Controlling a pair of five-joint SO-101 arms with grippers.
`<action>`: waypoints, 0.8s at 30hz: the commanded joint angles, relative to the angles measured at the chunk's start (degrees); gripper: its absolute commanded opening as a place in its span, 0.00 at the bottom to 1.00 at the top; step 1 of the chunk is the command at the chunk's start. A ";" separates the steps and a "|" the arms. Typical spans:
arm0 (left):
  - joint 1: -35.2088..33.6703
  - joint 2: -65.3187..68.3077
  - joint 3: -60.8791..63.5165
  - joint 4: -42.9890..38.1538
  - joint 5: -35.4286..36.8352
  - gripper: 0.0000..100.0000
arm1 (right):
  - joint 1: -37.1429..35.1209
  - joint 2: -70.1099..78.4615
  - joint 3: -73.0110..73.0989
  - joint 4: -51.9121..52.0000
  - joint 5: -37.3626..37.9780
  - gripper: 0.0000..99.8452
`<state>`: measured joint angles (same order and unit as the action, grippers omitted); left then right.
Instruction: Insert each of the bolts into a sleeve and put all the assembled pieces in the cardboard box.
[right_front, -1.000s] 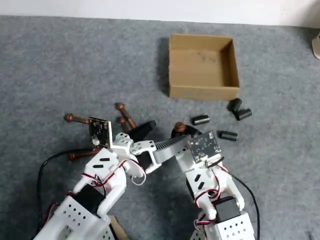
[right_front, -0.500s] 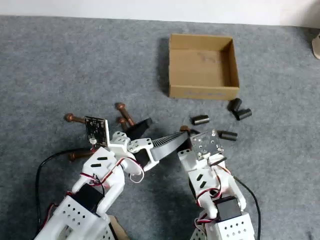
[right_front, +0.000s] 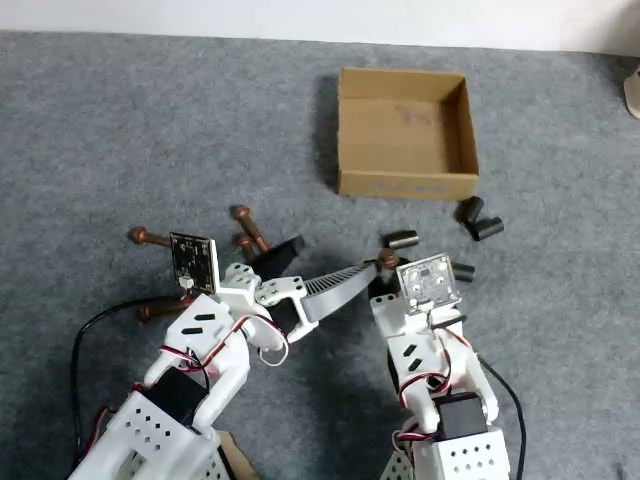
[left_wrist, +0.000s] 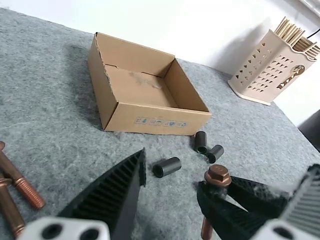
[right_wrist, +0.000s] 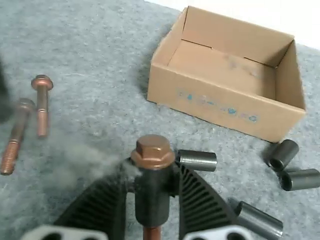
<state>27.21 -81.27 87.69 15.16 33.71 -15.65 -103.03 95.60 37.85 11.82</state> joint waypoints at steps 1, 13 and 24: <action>-0.92 -0.84 -0.75 -1.23 0.44 0.44 | 1.54 -0.40 -2.95 0.04 1.32 0.00; -0.92 -0.92 -0.75 -1.23 0.00 0.44 | 8.31 31.87 -25.19 -0.04 1.58 0.00; -12.79 -1.54 7.96 -0.26 0.00 0.44 | 10.51 57.98 -51.74 0.04 1.93 0.00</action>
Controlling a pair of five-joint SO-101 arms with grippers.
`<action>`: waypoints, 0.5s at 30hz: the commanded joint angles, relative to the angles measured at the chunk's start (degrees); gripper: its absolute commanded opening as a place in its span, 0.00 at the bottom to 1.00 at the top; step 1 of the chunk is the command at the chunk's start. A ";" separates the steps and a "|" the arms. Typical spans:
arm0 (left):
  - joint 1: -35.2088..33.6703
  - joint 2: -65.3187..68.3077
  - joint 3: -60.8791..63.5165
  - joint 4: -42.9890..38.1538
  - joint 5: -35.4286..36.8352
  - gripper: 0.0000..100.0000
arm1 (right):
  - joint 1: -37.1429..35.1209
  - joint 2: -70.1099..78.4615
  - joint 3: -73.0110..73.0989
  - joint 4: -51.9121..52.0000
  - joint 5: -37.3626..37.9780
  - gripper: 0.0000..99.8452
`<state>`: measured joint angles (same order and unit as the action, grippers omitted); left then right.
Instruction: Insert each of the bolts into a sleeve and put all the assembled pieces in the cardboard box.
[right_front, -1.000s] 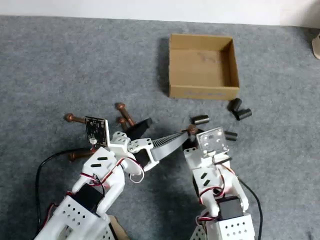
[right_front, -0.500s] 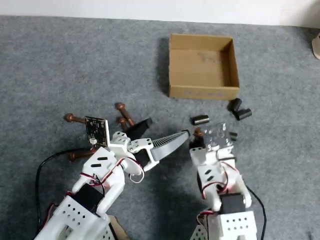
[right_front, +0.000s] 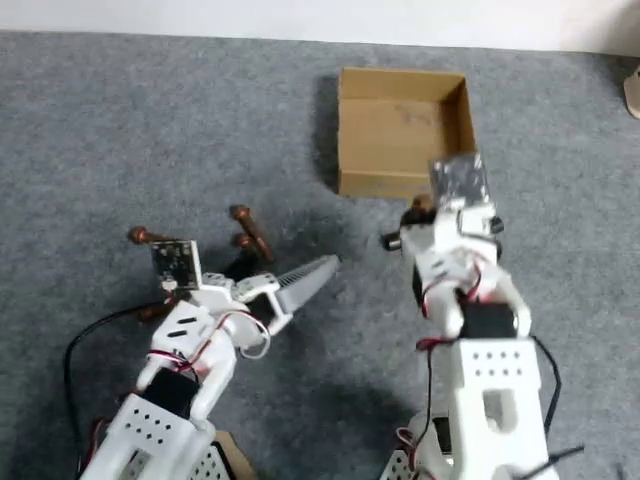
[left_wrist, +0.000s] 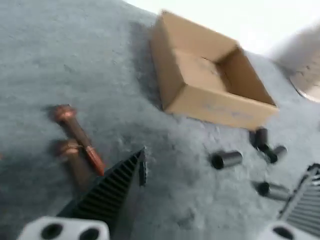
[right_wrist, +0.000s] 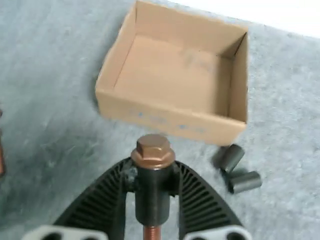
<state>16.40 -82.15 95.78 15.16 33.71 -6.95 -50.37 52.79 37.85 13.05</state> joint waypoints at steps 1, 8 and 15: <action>-2.24 -0.57 0.22 -0.18 0.00 0.44 | 2.33 8.04 -10.95 0.04 0.70 0.00; -2.51 -0.31 1.89 -0.18 0.00 0.44 | 6.64 26.07 -26.86 0.04 0.79 0.00; -2.77 -0.13 1.89 -0.09 0.00 0.44 | 9.01 41.36 -41.89 0.04 3.87 0.00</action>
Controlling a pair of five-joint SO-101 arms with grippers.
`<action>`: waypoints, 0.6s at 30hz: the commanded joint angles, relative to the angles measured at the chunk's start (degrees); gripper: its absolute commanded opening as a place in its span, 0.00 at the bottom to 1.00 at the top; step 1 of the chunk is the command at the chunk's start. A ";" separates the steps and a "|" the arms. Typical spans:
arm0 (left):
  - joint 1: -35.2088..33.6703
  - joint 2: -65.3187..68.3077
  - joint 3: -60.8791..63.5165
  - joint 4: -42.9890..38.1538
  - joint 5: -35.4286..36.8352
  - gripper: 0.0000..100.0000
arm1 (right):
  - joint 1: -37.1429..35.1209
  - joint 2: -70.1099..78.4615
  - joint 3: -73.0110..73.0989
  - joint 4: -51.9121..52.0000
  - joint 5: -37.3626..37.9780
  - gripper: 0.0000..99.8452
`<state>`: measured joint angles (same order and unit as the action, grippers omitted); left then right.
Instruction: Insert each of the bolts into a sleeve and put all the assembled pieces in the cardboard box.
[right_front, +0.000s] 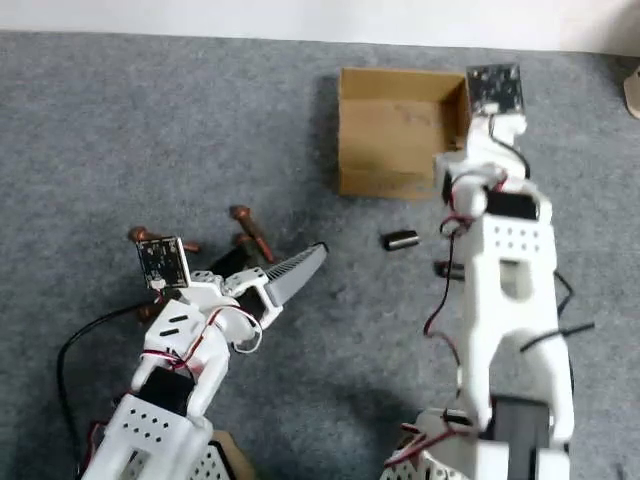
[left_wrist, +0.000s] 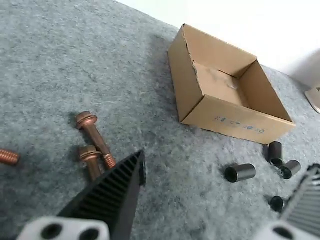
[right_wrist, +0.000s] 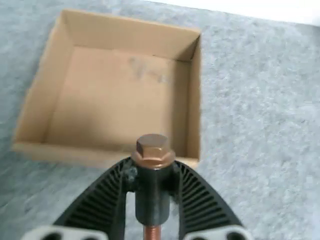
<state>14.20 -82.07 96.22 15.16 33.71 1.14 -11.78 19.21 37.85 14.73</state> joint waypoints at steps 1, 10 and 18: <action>-0.57 -0.22 1.45 -0.09 0.00 0.44 | 0.92 4.44 -9.89 0.04 2.73 0.00; -0.57 -0.22 1.45 0.79 -0.09 0.44 | 0.75 17.71 -22.11 -0.04 6.59 0.00; -0.57 -0.22 1.45 0.79 -0.09 0.44 | 0.92 31.43 -36.53 0.04 6.77 0.00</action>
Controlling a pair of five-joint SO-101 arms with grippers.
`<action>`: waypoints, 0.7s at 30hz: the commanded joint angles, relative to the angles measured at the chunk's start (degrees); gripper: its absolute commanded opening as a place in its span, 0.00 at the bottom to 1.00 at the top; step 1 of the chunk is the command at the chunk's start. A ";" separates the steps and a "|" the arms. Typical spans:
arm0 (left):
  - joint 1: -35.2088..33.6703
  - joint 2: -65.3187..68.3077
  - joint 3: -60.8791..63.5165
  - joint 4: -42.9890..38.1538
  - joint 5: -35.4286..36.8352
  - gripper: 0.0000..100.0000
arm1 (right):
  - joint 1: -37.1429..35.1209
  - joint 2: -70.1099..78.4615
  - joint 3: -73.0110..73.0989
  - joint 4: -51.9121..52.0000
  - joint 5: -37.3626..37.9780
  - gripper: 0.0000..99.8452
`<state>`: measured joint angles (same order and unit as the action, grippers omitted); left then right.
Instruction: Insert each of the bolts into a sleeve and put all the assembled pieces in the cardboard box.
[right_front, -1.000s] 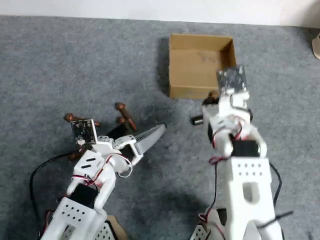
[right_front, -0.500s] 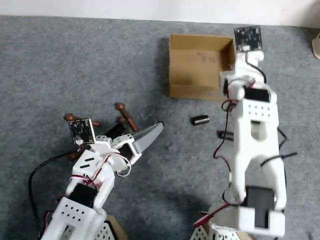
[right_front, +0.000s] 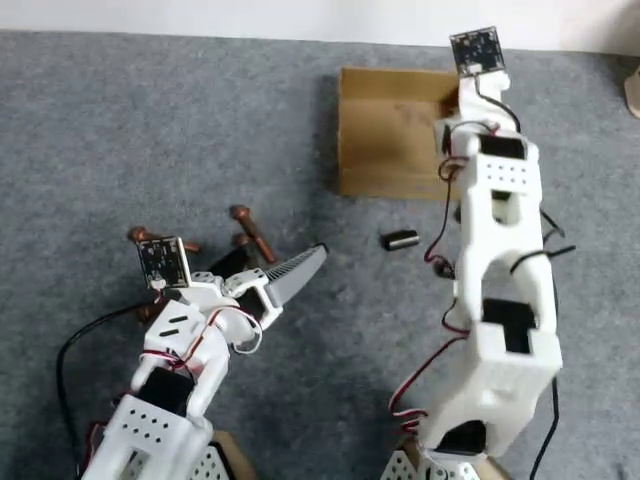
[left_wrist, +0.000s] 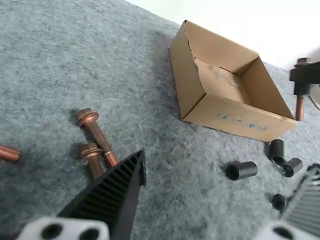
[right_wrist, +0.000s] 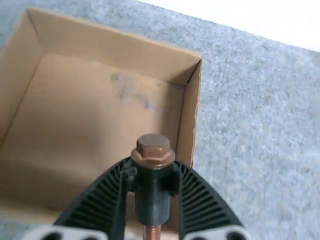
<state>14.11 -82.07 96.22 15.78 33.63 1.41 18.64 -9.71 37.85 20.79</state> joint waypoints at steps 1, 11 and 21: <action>-0.48 -0.22 1.45 0.18 0.00 0.44 | 0.66 2.68 -9.45 0.04 0.70 0.00; -0.57 -0.22 1.45 0.26 0.00 0.44 | 1.71 19.38 -28.00 5.67 0.70 0.00; -0.57 -0.22 1.45 0.26 0.00 0.44 | 4.35 31.08 -47.69 17.71 -4.48 0.01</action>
<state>14.11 -82.07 96.22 15.78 33.63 4.04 50.81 -49.10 53.32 19.82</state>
